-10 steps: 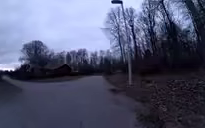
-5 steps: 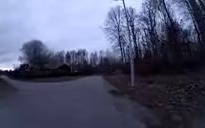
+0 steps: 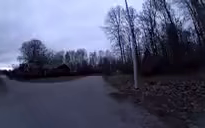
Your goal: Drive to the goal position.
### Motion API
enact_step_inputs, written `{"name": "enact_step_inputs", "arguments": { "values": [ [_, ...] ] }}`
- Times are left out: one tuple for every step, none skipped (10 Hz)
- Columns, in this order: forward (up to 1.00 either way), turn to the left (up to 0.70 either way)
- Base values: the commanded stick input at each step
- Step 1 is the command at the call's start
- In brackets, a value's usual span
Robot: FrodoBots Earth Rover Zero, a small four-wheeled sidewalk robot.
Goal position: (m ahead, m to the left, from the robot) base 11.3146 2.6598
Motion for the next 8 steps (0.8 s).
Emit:
{"name": "enact_step_inputs", "arguments": {
  "values": [
    [0.70, 0.00],
    [0.70, 0.00],
    [0.70, 0.00],
    [0.70, 0.00],
    [0.70, 0.00],
    [0.70, 0.00],
    [0.70, 0.00],
    [0.70, 0.00]
  ]
}}
